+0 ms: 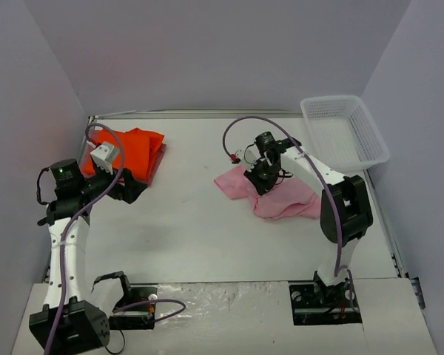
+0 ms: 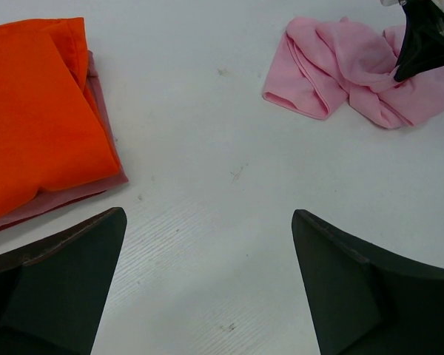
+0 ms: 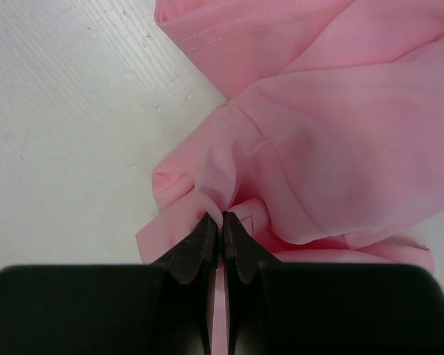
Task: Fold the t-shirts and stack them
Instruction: Flatten out the tshirt
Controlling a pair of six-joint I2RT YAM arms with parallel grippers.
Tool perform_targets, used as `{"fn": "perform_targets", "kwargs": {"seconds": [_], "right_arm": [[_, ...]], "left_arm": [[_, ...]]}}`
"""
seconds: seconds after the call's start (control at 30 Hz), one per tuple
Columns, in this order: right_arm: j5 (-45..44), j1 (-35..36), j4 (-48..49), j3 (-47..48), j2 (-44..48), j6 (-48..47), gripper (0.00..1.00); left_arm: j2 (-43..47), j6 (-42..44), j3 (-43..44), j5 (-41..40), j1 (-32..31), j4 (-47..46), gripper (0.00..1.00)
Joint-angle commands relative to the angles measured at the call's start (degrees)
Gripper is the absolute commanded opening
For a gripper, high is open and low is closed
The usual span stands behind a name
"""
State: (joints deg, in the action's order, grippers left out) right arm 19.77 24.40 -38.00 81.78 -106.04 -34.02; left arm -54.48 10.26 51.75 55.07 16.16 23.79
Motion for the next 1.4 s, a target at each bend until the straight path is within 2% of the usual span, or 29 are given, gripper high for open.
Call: {"fn": "perform_targets", "kwargs": {"seconds": [0.0, 0.1, 0.13, 0.17, 0.23, 0.33, 0.47, 0.6, 0.67, 0.77, 0.93, 1.1, 1.23, 1.37], "right_arm": [[0.0, -0.67, -0.94, -1.7, 6.79, 0.27, 0.0], [0.88, -1.99, -0.94, -3.37, 9.87, 0.01, 0.0], [1.41, -2.34, -0.94, -3.81, 10.5, -0.25, 0.0], [2.02, -2.6, -0.85, -4.69, 11.02, -0.52, 0.0], [3.51, -3.04, -0.41, -5.4, 11.73, -0.78, 0.0], [4.05, -3.92, -0.32, -5.31, 10.68, -0.7, 0.0], [4.58, -4.36, -0.41, -5.49, 9.54, -0.87, 0.0], [4.93, -4.89, -0.32, -5.66, 9.1, -1.05, 0.0], [5.19, -4.98, -0.23, -5.66, 9.01, -1.05, 0.0], [5.37, -5.16, -0.32, -5.49, 8.57, -1.05, 0.0], [5.63, -5.42, -0.24, -5.66, 7.95, -1.31, 0.0], [6.24, -5.77, -0.32, -6.37, 7.86, -1.75, 0.0], [6.6, -5.86, -0.06, -6.98, 7.78, -2.01, 0.0], [6.86, -6.21, 0.29, -7.69, 7.78, -2.19, 0.0]], "left_arm": [[-1.33, 0.63, 3.79, -1.27, -4.18, 0.63, 0.94], [-8.85, 3.18, 8.18, -2.69, -12.0, 6.86, 0.95], [-10.72, 2.4, 9.24, -0.08, -12.9, 6.88, 0.97], [-12.65, 1.26, 11.34, 2.39, -13.17, 6.8, 0.9], [-19.32, -5.84, 13.28, 7.13, -13.52, 3.47, 0.86], [-29.34, -10.43, 18.64, 7.6, -15.54, 2.92, 0.86], [-39.46, -16.58, 23.57, 7.25, -20.54, 0.65, 0.78], [-48.76, -15.89, 27.08, 6.02, -24.77, 1.95, 0.77], [-51.07, -15.1, 27.35, 6.8, -26.44, 2.22, 0.69], [-55.63, -14.22, 28.23, 6.37, -28.11, 3.27, 0.64], [-60.04, -13.51, 30.95, 2.94, -29.79, 4.6, 0.65], [-63.9, -15.53, 33.06, 1.36, -30.84, 1.0, 0.65], [-68.12, -16.41, 37.37, 2.24, -31.72, 2.22, 0.65], [-71.72, -18.52, 38.95, 4.69, -31.9, -0.58, 0.66]]}}
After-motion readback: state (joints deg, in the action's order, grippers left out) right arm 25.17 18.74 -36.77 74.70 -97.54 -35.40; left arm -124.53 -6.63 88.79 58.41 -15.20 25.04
